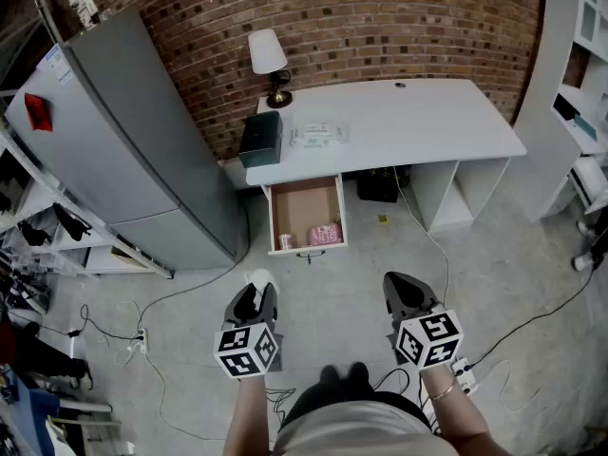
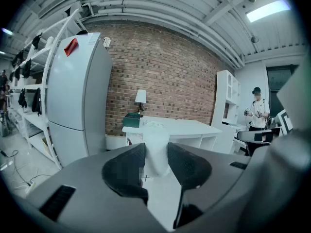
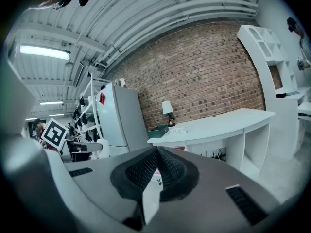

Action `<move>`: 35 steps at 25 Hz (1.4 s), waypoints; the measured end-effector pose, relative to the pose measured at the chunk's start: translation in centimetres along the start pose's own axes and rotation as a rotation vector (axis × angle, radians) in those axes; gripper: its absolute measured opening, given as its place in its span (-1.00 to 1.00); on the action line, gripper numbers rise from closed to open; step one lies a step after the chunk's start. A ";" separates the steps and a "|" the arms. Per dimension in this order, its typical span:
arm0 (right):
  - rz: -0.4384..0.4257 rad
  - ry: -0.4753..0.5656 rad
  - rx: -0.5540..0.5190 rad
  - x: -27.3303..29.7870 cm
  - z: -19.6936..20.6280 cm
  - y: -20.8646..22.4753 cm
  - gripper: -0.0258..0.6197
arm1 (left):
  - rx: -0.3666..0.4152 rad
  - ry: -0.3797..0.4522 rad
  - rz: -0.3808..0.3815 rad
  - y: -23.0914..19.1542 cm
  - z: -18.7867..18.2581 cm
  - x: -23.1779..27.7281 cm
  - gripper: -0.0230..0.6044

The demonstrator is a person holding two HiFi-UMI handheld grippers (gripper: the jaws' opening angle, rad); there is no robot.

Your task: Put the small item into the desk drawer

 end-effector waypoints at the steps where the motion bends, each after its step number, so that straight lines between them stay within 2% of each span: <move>1: 0.002 0.002 -0.001 -0.1 0.1 0.2 -0.90 | -0.003 0.002 -0.002 0.1 0.1 0.0 -0.40; 13: -0.013 0.020 0.018 -0.2 0.3 1.1 -0.89 | -0.027 0.036 -0.053 -0.6 0.3 -0.8 -0.40; 19: -0.014 0.002 0.033 1.7 0.1 1.9 -0.89 | -0.032 0.030 -0.073 -1.3 -0.6 0.8 -0.40; 28: -0.002 -0.043 0.045 9.5 -0.4 2.6 -0.89 | -0.037 -0.008 -0.060 -5.2 -2.8 8.4 -0.40; 35: 0.019 -0.074 0.040 19.2 -2.3 3.2 -0.89 | -0.064 -0.029 -0.036 -10.0 -6.8 17.0 -0.40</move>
Point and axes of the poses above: the fingertips, and each gripper's own axes: x forward along the fingers, y to its right, z out of its underside, the point moved 10 cm from there along -x, backward along the fingers, and after that the axes turned 15 degrees about -x, right-handed, at the moved point
